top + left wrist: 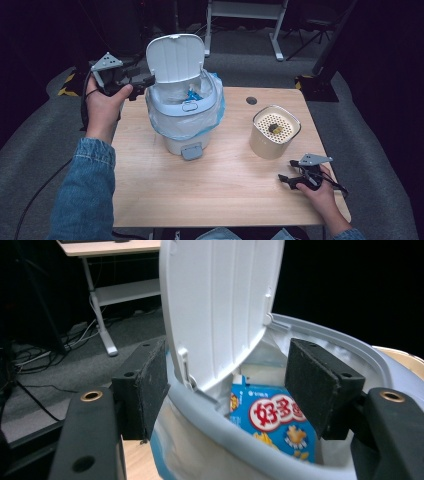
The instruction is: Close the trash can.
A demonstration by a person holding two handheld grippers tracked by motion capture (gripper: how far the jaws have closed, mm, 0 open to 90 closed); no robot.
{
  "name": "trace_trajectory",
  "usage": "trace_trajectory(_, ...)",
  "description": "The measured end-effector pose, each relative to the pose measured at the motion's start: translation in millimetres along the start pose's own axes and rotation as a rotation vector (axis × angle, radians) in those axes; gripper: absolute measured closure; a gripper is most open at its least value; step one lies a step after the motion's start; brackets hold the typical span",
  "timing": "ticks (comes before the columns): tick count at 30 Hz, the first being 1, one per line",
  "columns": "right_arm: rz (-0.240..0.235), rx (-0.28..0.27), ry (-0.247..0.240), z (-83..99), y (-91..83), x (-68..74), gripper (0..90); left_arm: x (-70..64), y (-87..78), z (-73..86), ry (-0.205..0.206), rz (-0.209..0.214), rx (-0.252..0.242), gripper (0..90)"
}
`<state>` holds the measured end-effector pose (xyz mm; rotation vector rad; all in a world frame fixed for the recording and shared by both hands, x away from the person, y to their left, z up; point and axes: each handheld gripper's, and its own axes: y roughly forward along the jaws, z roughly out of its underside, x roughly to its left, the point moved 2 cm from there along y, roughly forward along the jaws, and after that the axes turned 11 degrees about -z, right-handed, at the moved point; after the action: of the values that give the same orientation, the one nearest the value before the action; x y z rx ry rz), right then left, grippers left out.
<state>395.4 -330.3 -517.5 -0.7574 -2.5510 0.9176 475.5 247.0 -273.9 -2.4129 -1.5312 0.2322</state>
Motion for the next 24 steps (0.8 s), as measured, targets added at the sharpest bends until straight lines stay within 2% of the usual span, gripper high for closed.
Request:
trace_trajectory(5,0.0,0.0,0.0,0.0,0.0,0.0,18.3,4.4,13.6,-7.2,-0.01,-0.038,0.004,34.2)
trace_trajectory(9,0.0,0.0,0.0,0.0,0.0,0.0,18.3,6.0,20.4,-14.8,-0.012,-0.041,0.003,34.3)
trace_trajectory(16,0.0,0.0,0.0,0.0,0.0,0.0,18.3,6.9,26.1,-22.2,-0.015,-0.023,-0.011,39.5)
trace_trajectory(19,0.0,0.0,0.0,0.0,0.0,0.0,18.3,5.6,27.0,-24.5,-0.02,0.008,-0.03,41.3)
trace_trajectory(22,0.0,0.0,0.0,0.0,0.0,0.0,18.3,5.2,26.8,-25.6,-0.001,0.002,-0.023,41.3)
trace_trajectory(24,0.0,0.0,0.0,0.0,0.0,0.0,18.3,5.7,23.6,-25.7,-0.004,0.008,-0.025,42.4)
